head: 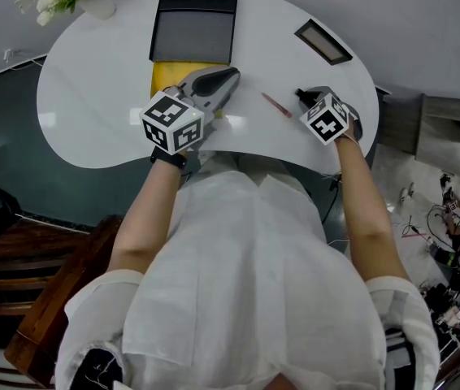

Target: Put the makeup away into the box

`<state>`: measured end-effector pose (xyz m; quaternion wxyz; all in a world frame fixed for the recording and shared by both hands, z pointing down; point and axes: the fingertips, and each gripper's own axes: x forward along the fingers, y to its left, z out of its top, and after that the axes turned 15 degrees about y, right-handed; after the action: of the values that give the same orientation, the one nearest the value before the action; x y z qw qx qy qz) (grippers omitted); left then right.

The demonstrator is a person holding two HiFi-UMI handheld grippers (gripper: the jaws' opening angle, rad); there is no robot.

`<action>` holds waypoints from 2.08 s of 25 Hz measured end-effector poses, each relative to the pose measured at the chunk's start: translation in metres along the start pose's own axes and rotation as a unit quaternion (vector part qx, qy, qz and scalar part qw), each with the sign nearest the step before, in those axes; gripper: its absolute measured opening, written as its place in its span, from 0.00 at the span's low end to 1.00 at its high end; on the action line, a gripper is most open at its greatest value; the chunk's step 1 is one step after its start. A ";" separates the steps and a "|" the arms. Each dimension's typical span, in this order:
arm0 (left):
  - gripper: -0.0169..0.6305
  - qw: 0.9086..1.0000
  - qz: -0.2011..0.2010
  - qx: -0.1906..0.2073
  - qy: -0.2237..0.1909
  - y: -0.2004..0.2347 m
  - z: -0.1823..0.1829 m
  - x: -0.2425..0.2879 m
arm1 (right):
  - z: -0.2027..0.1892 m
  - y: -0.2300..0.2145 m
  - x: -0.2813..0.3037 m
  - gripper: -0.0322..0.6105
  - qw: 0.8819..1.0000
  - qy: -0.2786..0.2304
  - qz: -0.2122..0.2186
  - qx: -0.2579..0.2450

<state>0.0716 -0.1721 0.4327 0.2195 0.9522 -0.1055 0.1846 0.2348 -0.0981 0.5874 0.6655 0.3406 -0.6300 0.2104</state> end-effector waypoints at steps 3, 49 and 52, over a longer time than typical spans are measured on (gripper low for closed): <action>0.06 1.000 0.009 -0.004 -0.006 0.007 -0.002 -0.013 | 0.024 0.005 -0.011 0.19 1.000 -0.014 -0.004 -0.013; 0.06 0.978 0.174 -0.092 -0.068 0.111 -0.072 -0.226 | 0.308 0.126 -0.020 0.19 0.972 -0.072 0.005 -0.222; 0.06 0.977 0.178 -0.095 -0.067 0.113 -0.073 -0.229 | 0.314 0.131 -0.014 0.19 0.971 -0.071 0.009 -0.228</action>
<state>-0.1912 -0.2112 0.4454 0.2649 0.9032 -0.3049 0.1453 -0.0778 -0.2329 0.5898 0.6773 0.1884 -0.7099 0.0425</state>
